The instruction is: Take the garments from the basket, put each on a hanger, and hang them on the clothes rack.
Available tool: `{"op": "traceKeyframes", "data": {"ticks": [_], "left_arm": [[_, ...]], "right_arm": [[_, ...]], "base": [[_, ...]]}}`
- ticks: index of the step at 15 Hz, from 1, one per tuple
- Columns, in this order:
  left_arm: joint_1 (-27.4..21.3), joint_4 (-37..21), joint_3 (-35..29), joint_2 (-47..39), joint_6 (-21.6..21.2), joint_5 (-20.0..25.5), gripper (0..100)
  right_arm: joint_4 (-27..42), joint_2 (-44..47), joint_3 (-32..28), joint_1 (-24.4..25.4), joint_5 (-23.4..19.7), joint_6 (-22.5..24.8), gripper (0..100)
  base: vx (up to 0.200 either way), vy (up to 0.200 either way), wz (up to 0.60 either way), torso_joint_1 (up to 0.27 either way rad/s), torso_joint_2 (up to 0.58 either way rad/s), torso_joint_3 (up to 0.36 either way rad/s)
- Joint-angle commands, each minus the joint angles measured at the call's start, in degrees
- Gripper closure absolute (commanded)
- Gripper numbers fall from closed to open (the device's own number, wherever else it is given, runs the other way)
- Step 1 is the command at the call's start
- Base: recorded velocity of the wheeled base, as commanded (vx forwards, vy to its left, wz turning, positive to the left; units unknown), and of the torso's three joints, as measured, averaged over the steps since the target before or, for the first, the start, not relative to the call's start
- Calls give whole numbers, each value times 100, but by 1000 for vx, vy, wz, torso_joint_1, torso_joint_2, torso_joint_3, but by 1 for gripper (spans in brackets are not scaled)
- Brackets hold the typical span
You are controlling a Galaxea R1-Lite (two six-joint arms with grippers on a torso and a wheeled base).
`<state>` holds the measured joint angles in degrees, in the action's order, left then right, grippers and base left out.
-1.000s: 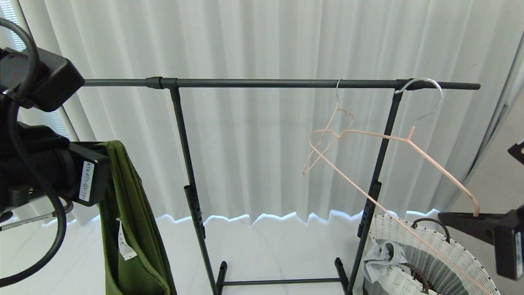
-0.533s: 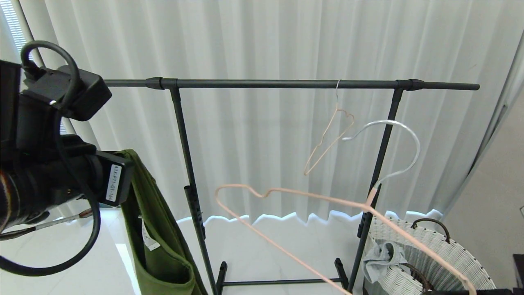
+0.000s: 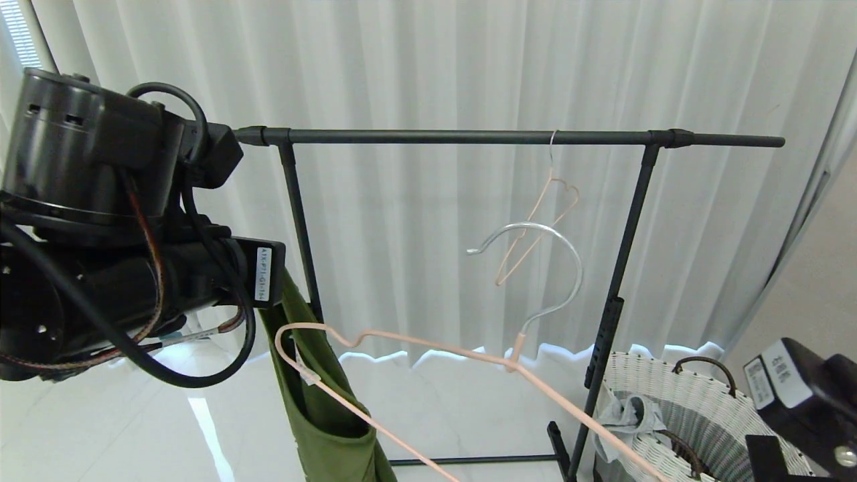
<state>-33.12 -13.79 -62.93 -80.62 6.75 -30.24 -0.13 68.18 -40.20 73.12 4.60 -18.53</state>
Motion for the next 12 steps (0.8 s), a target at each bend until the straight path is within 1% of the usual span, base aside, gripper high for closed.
{"op": "traceKeyframes", "data": {"ticks": [1,3,7,9,11,12], "left_arm": [[7,-1,-18,-156,1,-69,100],[-19,-1,-27,-121,-7,-87,100],[-10,-1,-18,-121,-7,-87,100],[-1,-1,-9,-139,-7,-245,100],[-1,-1,0,-130,-7,-271,100],[-1,-1,-18,-130,-7,-271,100]], "right_arm": [[-57,275,-5,1,6,-10,100],[-303,521,-5,-79,24,-19,100],[-1068,1083,-40,-325,50,-10,100],[-1129,1127,-75,-377,50,-10,100],[-1138,1153,-110,-413,120,-10,100],[-1156,1250,-163,-421,226,-19,100]], "base": [[0,0,0,0,0,0],[0,0,0,0,0,0],[0,0,0,0,0,0],[0,0,0,0,0,0],[0,0,0,0,0,0],[0,0,0,0,0,0]]}}
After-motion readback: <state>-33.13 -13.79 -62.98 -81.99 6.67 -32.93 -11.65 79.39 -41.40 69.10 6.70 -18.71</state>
